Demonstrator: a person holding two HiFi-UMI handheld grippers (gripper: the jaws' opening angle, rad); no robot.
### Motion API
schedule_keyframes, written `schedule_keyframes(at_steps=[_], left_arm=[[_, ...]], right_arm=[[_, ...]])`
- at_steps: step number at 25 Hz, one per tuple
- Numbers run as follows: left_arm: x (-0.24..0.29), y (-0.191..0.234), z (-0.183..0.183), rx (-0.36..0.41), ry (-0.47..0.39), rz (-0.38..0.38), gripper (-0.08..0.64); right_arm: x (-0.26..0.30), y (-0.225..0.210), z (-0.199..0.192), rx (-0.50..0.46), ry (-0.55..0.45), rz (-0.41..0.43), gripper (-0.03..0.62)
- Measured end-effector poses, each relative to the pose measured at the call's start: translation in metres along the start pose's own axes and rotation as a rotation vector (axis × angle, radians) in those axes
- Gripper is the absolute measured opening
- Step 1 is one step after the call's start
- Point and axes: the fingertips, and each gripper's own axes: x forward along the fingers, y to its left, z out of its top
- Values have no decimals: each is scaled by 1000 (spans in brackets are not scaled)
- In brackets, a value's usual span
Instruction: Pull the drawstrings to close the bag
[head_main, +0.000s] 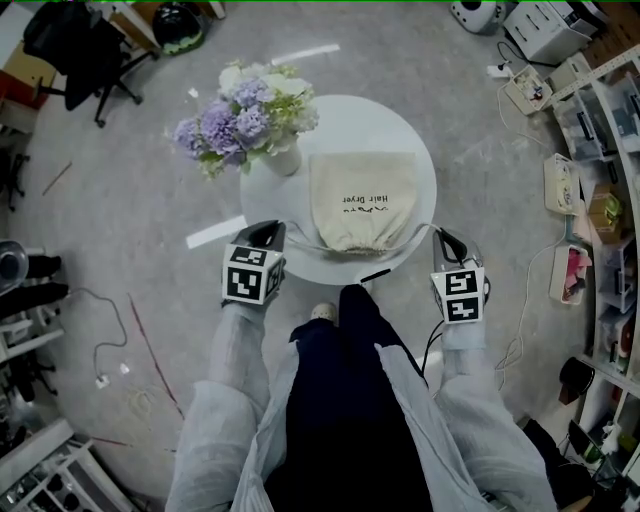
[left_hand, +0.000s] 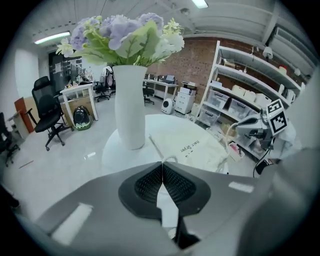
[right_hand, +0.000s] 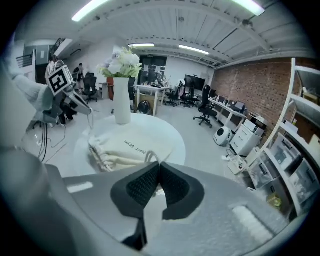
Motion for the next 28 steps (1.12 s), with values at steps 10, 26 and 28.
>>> schedule_keyframes(at_steps=[10, 26, 28], left_arm=[[16, -60, 43, -56, -79, -145, 26], [-11, -85, 45, -194, -159, -256, 399], [-18, -85, 43, -207, -174, -260, 388]], right_arm=[[15, 56, 54, 340, -157, 234, 15], [-18, 90, 65, 412, -183, 436, 408], [-27, 92, 66, 422, -195, 430, 405]])
